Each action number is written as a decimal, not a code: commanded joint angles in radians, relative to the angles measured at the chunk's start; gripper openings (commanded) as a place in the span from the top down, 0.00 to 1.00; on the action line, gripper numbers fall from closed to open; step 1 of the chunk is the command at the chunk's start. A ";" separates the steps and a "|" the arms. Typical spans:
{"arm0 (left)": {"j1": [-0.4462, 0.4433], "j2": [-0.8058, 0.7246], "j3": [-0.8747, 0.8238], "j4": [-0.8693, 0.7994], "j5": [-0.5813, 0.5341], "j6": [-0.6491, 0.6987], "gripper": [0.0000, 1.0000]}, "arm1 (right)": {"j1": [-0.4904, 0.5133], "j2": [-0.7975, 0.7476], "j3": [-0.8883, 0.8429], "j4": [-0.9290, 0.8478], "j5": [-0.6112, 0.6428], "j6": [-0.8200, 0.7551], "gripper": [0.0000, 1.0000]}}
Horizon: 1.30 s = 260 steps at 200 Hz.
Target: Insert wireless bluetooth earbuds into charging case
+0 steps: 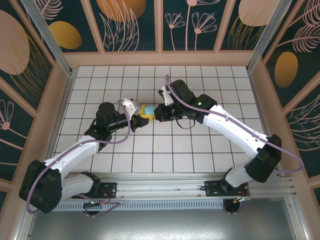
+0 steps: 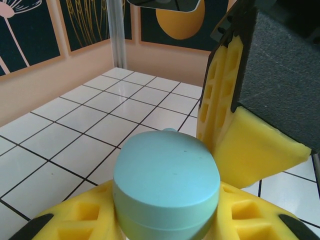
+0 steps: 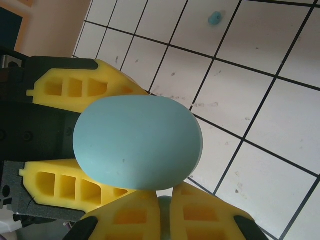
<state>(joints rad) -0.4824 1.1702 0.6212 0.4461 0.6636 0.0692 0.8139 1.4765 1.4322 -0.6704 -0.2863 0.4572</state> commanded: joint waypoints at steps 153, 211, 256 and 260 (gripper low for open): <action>-0.010 -0.001 0.005 -0.049 0.110 -0.017 1.00 | -0.045 -0.068 0.013 0.287 0.056 0.093 0.99; -0.010 -0.007 0.011 -0.049 0.107 -0.014 1.00 | -0.048 -0.050 -0.010 0.278 0.011 0.074 0.99; -0.010 -0.019 0.004 -0.057 0.086 -0.019 1.00 | -0.047 -0.129 -0.076 0.261 -0.032 0.061 1.00; -0.009 -0.020 0.003 -0.058 0.082 -0.020 1.00 | -0.044 -0.140 -0.087 0.257 -0.033 0.063 1.00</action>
<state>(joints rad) -0.4900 1.1713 0.6209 0.3897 0.7441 0.0402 0.7673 1.4136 1.3964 -0.4183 -0.2756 0.5312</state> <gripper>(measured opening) 0.327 0.083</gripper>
